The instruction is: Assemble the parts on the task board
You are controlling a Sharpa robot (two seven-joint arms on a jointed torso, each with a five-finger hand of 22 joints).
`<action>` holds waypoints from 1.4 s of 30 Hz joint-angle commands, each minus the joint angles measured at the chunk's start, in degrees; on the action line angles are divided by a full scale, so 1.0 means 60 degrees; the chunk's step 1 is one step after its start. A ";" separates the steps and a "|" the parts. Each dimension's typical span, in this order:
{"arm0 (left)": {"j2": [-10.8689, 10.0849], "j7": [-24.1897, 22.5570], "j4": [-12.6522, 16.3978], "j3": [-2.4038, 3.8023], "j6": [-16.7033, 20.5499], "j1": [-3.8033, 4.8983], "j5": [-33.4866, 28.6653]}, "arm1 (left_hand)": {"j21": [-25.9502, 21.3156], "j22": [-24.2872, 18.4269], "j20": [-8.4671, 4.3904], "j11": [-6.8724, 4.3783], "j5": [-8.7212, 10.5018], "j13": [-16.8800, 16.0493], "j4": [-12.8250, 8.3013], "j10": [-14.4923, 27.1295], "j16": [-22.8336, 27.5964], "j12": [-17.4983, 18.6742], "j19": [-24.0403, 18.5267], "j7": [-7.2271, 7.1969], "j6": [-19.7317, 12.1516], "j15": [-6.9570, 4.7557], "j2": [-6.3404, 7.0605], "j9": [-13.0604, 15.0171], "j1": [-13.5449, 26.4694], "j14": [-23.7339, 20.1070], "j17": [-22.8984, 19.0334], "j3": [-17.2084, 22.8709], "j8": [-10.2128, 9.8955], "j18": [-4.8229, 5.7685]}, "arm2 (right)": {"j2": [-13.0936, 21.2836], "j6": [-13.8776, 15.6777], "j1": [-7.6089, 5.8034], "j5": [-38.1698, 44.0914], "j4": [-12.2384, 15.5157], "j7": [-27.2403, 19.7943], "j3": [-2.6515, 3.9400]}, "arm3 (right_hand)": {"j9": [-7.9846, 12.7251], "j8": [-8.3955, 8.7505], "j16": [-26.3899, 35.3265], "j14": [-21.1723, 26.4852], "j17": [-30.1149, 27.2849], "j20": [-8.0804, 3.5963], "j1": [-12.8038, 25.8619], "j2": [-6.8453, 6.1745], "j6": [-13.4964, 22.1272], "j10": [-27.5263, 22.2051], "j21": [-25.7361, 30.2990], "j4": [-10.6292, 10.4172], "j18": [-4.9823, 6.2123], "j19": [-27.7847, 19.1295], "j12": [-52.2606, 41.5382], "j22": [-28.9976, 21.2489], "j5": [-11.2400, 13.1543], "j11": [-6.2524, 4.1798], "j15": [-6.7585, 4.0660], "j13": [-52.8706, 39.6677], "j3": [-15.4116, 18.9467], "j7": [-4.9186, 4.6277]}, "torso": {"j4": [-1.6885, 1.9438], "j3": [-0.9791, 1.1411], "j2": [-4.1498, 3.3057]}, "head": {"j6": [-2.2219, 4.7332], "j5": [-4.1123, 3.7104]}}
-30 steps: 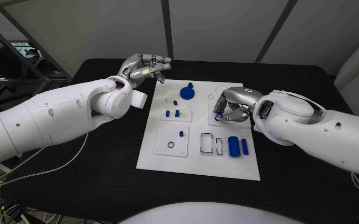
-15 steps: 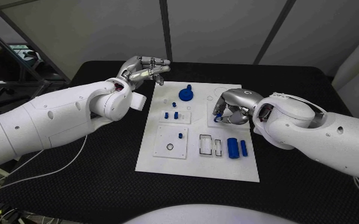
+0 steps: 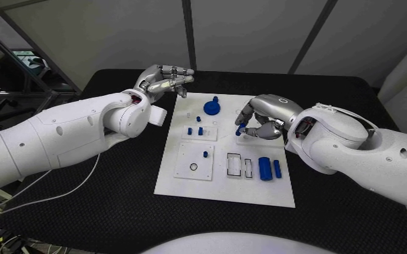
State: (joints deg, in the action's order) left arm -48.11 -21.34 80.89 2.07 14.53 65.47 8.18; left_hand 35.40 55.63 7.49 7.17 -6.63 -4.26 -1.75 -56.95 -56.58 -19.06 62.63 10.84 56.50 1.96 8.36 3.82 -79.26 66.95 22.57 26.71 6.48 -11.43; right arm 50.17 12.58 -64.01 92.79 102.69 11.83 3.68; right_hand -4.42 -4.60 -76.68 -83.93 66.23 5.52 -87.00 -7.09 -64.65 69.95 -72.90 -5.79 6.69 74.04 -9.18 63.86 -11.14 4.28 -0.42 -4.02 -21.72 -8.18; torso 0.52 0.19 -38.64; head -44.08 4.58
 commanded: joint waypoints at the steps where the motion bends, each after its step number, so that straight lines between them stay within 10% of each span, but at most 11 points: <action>1: 0.0023 -0.0022 0.0006 0.0007 -0.0112 0.0008 -0.0021 | -0.0051 -0.0012 0.0015 -0.0016 0.0012 -0.0008 0.0010 0.0082 0.0011 -0.0066 -0.0035 0.0033 -0.0060 0.0015 -0.0066 0.0003 0.0001 -0.0047 -0.0009 -0.0069 -0.0040 0.0162 | -0.0102 0.0393 -0.0012 -0.0198 0.0155 -0.0080 0.0025 | 0.0012 0.0049 -0.0050 -0.0347 0.0008 -0.0029 -0.0066 -0.0036 -0.0043 0.0152 -0.0028 0.0007 -0.0171 0.0069 0.0039 0.0023 0.0002 -0.0074 -0.0057 -0.0018 -0.0067 -0.0003 | 0.0009 -0.0008 0.0002 | -0.0013 0.0039; 18: 0.0150 -0.0020 -0.0025 0.0007 -0.0153 0.0005 -0.0021 | -0.0059 -0.0017 0.0020 -0.0010 0.0013 -0.0009 0.0022 0.0095 0.0008 -0.0076 -0.0035 0.0039 -0.0069 0.0021 -0.0074 0.0004 0.0016 -0.0052 -0.0019 -0.0087 -0.0036 0.0162 | -0.1877 0.0318 0.0386 -0.0740 -0.0139 -0.0784 -0.0251 | 0.0022 0.0075 -0.0081 -0.0351 0.0037 -0.0026 -0.0053 -0.0046 -0.0038 0.0168 -0.0052 0.0072 -0.0173 0.0065 0.0099 0.0046 -0.0037 -0.0060 -0.0050 -0.0021 -0.0187 -0.0019 | 0.0006 -0.0007 -0.0009 | -0.0124 0.0369; 29: 0.0183 -0.0014 -0.0037 0.0007 -0.0164 0.0006 -0.0022 | -0.0059 -0.0017 0.0020 -0.0010 0.0013 -0.0009 0.0022 0.0095 0.0008 -0.0076 -0.0035 0.0039 -0.0069 0.0021 -0.0074 0.0004 0.0016 -0.0052 -0.0019 -0.0087 -0.0036 0.0162 | -0.2353 0.0115 0.0574 -0.0677 -0.0504 -0.0911 -0.0733 | 0.0024 0.0082 -0.0067 -0.0345 0.0005 -0.0025 -0.0050 -0.0050 -0.0036 0.0171 -0.0047 0.0095 -0.0169 0.0053 0.0115 0.0034 -0.0045 -0.0057 -0.0047 -0.0022 -0.0216 -0.0023 | -0.0005 0.0001 -0.0010 | -0.0203 0.0528; 42: 0.0216 -0.0008 -0.0048 0.0008 -0.0188 0.0006 -0.0022 | -0.0059 -0.0017 0.0020 -0.0010 0.0013 -0.0009 0.0022 0.0095 0.0008 -0.0076 -0.0035 0.0039 -0.0069 0.0021 -0.0074 0.0004 0.0016 -0.0052 -0.0019 -0.0087 -0.0036 0.0162 | -0.2633 0.0003 0.0693 -0.0504 -0.0924 -0.0963 -0.0843 | 0.0025 0.0086 -0.0068 -0.0343 0.0002 -0.0023 -0.0038 -0.0044 -0.0035 0.0171 -0.0042 0.0105 -0.0167 0.0042 0.0130 0.0024 -0.0052 -0.0052 -0.0044 -0.0022 -0.0240 -0.0027 | -0.0004 -0.0002 -0.0006 | -0.0241 0.0610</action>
State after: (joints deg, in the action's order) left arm -46.88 -21.23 80.58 2.07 14.11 65.43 8.17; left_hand 35.40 55.59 7.49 6.98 -6.63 -4.26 -1.50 -56.75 -56.58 -19.41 62.63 11.05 56.29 1.96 8.36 3.82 -79.26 66.95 22.51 26.47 6.48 -11.43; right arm 34.50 13.09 -59.81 89.04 97.28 6.77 -1.38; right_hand -4.33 -4.37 -76.87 -83.93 66.32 5.52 -86.61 -7.47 -64.65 70.24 -72.93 -5.22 6.68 74.04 -8.38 64.11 -11.19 4.41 -0.42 -4.06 -22.90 -8.18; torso 0.49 0.18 -38.70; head -45.50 8.14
